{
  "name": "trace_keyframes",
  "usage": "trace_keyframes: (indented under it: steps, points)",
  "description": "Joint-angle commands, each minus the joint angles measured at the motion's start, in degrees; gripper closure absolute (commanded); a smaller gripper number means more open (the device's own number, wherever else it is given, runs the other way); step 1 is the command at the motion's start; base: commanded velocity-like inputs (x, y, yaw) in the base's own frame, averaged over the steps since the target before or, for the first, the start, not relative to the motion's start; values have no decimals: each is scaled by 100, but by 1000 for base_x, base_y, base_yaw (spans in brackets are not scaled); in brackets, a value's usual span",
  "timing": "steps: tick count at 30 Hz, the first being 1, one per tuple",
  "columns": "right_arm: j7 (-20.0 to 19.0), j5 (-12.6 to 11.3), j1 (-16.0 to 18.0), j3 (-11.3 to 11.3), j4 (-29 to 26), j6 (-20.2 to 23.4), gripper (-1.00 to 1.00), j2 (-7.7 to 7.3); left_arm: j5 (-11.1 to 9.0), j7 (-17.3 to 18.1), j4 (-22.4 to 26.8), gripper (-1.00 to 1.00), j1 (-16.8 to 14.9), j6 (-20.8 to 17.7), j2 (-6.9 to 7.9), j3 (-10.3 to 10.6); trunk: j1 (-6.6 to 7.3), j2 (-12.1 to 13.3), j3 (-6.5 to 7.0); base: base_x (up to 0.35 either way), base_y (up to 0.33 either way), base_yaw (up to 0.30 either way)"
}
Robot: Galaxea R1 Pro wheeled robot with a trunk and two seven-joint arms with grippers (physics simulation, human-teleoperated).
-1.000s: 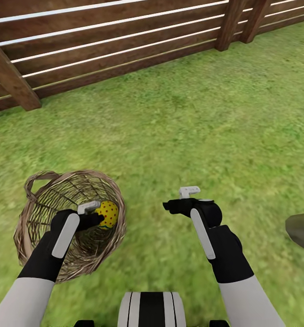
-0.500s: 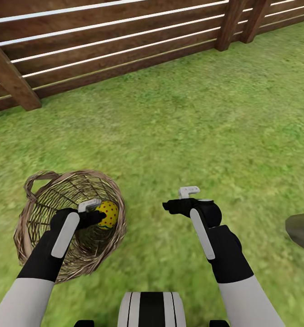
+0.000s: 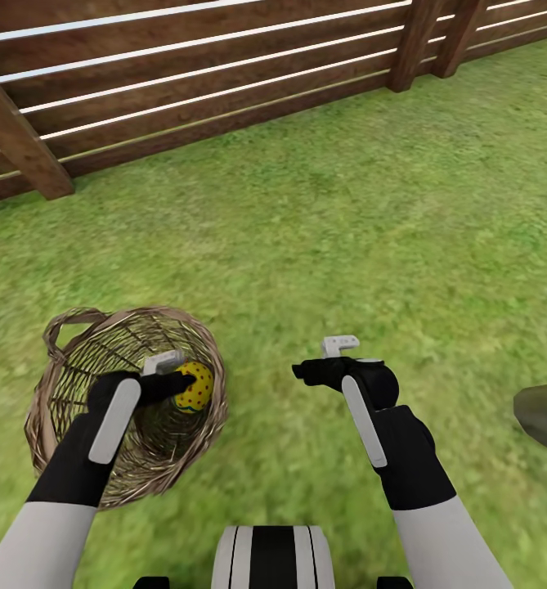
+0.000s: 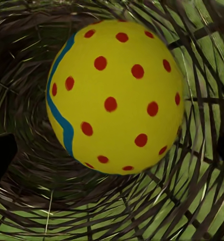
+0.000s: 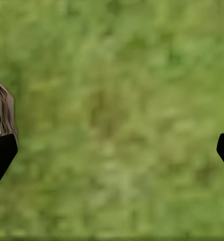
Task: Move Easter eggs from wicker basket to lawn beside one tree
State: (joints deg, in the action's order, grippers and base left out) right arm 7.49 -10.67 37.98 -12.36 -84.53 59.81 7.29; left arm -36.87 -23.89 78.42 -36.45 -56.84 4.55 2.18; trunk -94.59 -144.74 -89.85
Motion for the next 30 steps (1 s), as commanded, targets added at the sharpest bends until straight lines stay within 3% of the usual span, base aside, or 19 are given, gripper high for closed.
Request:
trace_keyframes:
  steps: [1, 10, 20, 30]
  points:
    - [60, -61, 5, -9, -5, 19, -100, 0, -57, -50, 65, -100, -3, -13, 4, 11, 1, -1, -4, 0, 0, 0]
    - [60, -62, 6, -73, -7, 19, -100, 1, -45, -51, 274, -100, -10, -6, 13, 14, 1, -1, -4, 0, 0, 0]
    - [60, -60, 2, -90, -10, 19, -100, 2, -40, -60, 314, -100, -124, 6, 19, 13, -25, -15, -225, 0, 0, 0]
    - [60, -60, 6, -129, -11, 19, -100, 9, -40, -63, 327, -100, -159, 7, 19, 11, -25, -15, -225, 0, 0, 0]
